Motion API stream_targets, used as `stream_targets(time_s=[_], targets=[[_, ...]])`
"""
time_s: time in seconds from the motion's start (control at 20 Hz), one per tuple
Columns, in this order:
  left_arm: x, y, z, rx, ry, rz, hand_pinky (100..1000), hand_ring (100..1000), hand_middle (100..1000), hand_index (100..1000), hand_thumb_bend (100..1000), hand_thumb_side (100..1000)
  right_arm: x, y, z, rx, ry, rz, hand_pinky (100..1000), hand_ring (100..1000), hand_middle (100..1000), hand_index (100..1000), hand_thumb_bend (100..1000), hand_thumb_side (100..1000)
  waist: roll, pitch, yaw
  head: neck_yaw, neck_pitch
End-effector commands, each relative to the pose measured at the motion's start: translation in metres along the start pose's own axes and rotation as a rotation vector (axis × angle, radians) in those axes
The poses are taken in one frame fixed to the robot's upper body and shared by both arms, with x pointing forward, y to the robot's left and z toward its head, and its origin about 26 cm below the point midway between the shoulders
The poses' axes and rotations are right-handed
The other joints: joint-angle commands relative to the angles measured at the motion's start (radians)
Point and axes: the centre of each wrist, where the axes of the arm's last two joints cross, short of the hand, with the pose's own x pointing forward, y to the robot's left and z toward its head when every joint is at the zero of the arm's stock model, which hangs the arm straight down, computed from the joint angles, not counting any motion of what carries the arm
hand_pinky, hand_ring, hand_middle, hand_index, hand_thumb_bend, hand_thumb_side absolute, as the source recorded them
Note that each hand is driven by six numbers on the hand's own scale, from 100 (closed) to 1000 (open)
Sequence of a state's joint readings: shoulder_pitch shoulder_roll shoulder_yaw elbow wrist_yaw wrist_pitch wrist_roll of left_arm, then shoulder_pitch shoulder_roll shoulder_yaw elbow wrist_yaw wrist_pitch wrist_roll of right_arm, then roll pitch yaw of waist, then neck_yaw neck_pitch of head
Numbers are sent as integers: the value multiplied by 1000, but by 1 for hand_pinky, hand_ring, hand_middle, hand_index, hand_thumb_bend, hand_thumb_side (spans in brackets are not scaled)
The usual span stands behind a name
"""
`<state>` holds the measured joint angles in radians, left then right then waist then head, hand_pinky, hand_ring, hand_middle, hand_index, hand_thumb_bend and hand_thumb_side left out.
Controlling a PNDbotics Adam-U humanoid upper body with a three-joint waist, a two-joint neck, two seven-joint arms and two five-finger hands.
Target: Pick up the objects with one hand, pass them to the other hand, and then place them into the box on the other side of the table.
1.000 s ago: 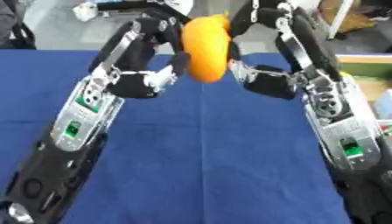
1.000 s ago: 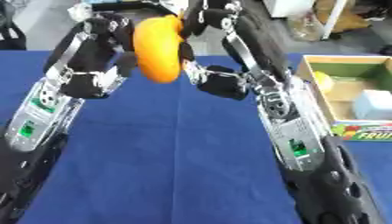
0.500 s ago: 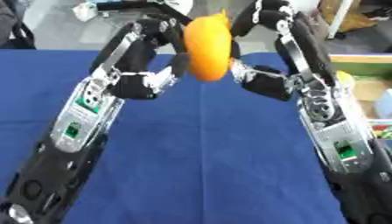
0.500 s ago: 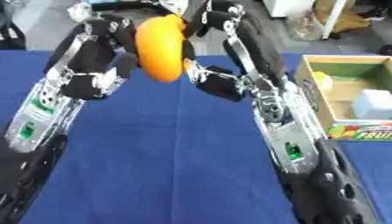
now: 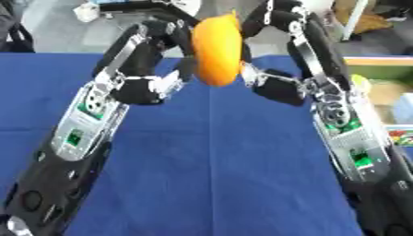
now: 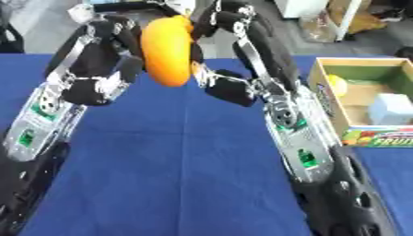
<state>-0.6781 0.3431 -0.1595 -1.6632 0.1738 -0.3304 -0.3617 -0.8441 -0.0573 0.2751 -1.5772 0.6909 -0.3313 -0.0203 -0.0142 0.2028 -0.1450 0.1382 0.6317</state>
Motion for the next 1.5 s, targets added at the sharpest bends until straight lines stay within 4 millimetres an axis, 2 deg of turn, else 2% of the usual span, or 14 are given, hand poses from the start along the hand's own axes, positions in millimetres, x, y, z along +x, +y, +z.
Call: stream_targets(time_s=[0.05,0.1,0.15,0.2,0.25,0.35,0.6,0.65,0.7,0.75,0.9,1.2,1.5], targets=[[9,-1,-11,-20,-46,1,716,418,476,507,224,334,7,1,-10,46,-62,-22,725,609,608,619,203,171,-2,-40,-1,-4,3],[9,-2,-11,-21,-49,4,716,418,476,507,224,334,8,2,-11,62,-73,-26,726,611,610,623,209,177,-2,-40,-1,-4,3],[9,-2,-12,-21,-51,7,716,418,475,506,222,333,9,2,-12,73,-81,-29,745,623,626,668,269,230,-2,-41,-1,-5,3],[10,-2,-13,-21,-54,10,716,418,474,505,221,332,10,3,-13,83,-88,-30,748,625,630,672,282,240,-2,-41,-1,-6,3],[10,-3,-13,-20,-55,12,717,418,474,504,217,332,10,3,-13,91,-93,-31,760,634,646,700,340,280,-2,-41,-1,-7,4],[10,-3,-13,-17,-56,17,717,418,473,504,214,331,12,3,-14,104,-101,-31,776,643,659,729,382,307,-3,-41,0,-7,4],[12,-3,-15,-9,-62,28,717,418,472,504,203,327,14,3,-17,135,-127,-15,816,673,702,796,444,322,-6,-41,3,-7,4],[12,-3,-15,-8,-63,30,717,418,472,503,201,326,15,3,-17,145,-135,-10,834,687,737,833,463,323,-7,-42,4,-7,4],[12,-3,-15,-8,-63,31,717,418,472,503,199,326,15,3,-17,157,-144,-5,840,693,748,846,468,323,-7,-42,4,-6,4],[12,-3,-15,-7,-64,32,717,418,472,503,198,326,15,3,-18,168,-153,0,853,705,773,899,480,315,-7,-42,5,-5,4],[12,-4,-15,-6,-63,34,718,419,472,504,196,326,16,2,-18,195,-171,17,866,728,820,937,487,290,-8,-42,5,-2,4],[12,-4,-16,-5,-65,40,719,419,472,504,191,326,15,1,-17,220,-183,35,861,736,844,952,429,184,-8,-42,5,-2,5],[12,-4,-17,-1,-68,46,719,420,473,505,186,326,15,2,-17,174,-159,19,807,698,823,950,484,279,-9,-42,7,-3,4]])
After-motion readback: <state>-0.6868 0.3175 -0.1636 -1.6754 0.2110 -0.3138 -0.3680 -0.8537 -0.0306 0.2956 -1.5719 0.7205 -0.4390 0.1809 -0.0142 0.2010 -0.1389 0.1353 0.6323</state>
